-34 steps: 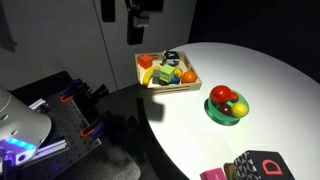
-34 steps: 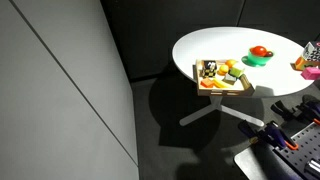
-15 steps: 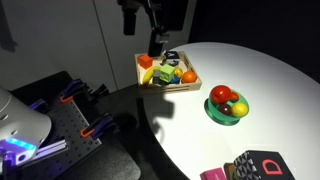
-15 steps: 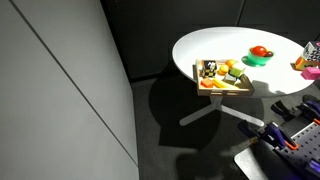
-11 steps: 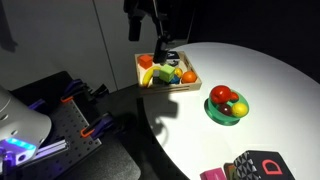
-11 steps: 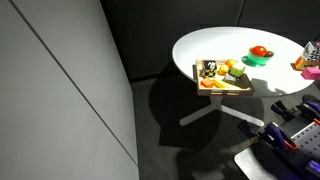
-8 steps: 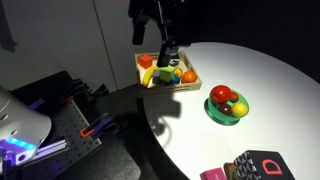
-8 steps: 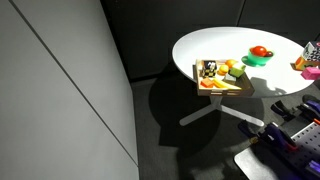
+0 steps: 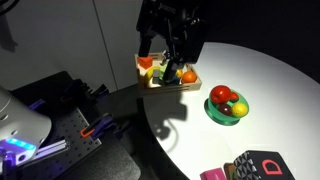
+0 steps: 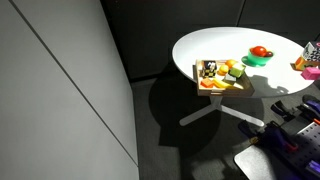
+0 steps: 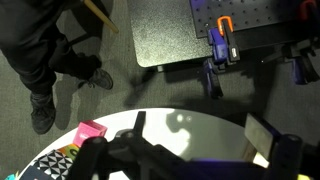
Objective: Put the pink block in the box
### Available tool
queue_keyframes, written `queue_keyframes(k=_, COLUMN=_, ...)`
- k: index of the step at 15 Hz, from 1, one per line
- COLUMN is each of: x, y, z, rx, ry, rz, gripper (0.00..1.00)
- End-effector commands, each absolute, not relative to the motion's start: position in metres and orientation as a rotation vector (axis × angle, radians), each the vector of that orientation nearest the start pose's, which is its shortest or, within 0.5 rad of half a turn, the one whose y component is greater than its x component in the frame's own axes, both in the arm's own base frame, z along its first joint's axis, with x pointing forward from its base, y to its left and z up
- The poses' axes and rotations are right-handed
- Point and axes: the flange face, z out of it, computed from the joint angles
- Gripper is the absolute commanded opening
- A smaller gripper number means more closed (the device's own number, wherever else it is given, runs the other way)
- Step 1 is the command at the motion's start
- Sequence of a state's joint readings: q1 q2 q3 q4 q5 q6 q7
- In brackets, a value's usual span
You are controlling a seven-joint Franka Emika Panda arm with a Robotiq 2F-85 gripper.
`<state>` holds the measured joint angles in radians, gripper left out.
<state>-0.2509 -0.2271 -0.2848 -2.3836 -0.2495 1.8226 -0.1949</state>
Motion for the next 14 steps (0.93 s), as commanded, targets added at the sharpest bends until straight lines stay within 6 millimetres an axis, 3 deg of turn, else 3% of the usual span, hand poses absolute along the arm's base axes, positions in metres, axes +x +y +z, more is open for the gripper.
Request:
queue_keyframes(k=1, x=0.355, y=-0.253, z=0.378, rx=-3.111, ry=0.367, rz=0.636, gripper=1.00)
queue_keyframes(k=7, x=0.349, y=-0.276, z=0.358, rx=-3.112, ry=0.458, rz=0.536, gripper=1.00)
queue_keyframes(k=14, x=0.356, y=-0.293, z=0.339, rx=-3.148, ry=0.518, rz=0.404, gripper=1.00)
